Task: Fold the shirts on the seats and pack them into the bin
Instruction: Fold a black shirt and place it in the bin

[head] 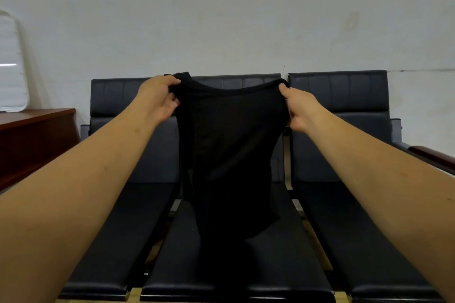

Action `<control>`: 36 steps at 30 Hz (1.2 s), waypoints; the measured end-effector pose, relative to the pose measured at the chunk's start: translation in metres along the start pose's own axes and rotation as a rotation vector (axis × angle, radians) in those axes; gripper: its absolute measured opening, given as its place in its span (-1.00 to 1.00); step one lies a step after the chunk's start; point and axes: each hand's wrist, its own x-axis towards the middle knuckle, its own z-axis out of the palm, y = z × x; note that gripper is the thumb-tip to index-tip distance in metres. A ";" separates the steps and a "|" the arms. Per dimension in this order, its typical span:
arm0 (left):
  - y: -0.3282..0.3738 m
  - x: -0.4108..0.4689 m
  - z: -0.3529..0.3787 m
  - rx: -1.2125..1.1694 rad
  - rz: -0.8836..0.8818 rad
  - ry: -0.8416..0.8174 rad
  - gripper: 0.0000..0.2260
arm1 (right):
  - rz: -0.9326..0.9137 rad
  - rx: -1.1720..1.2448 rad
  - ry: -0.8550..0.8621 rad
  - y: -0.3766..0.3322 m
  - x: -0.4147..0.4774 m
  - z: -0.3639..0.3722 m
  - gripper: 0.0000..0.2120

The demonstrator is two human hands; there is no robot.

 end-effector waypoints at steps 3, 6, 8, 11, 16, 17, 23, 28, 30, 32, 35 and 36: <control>0.001 0.002 -0.003 -0.003 0.022 0.065 -0.88 | 0.058 0.040 -0.022 0.000 0.003 -0.005 -0.73; 0.005 0.001 0.003 0.035 0.038 -0.017 -0.87 | 0.015 0.105 -0.043 -0.005 0.005 0.000 -0.72; 0.016 0.003 0.015 -0.012 0.120 -0.064 -0.85 | -0.091 0.270 -0.073 -0.021 0.008 0.003 -0.83; 0.034 0.010 0.030 -0.081 0.234 -0.125 -0.81 | -0.164 0.432 -0.134 -0.047 0.006 0.010 -0.90; 0.035 0.012 0.038 0.195 0.108 -0.122 -0.73 | -0.179 0.138 -0.030 -0.054 0.014 0.016 -0.80; 0.033 0.012 0.037 0.177 0.083 -0.116 -0.75 | -0.200 0.162 -0.025 -0.055 0.014 0.014 -0.75; 0.023 0.014 0.020 0.244 0.002 0.006 -0.91 | -0.135 0.056 -0.082 -0.046 0.008 0.002 -0.88; 0.021 -0.005 0.038 0.329 0.006 -0.168 -0.92 | -0.196 -0.065 -0.206 -0.039 -0.002 0.015 -0.89; 0.018 -0.015 0.050 0.405 0.013 -0.259 -0.92 | -0.229 -0.184 -0.298 -0.033 -0.010 0.027 -0.79; 0.014 -0.022 0.060 0.505 0.040 -0.334 -0.91 | -0.220 -0.272 -0.430 -0.029 -0.022 0.041 -0.68; 0.006 -0.029 0.068 0.620 0.064 -0.429 -0.85 | -0.194 -0.369 -0.583 -0.023 -0.035 0.060 -0.64; 0.002 -0.030 0.069 0.654 0.079 -0.436 -0.85 | -0.194 -0.390 -0.586 -0.021 -0.035 0.064 -0.64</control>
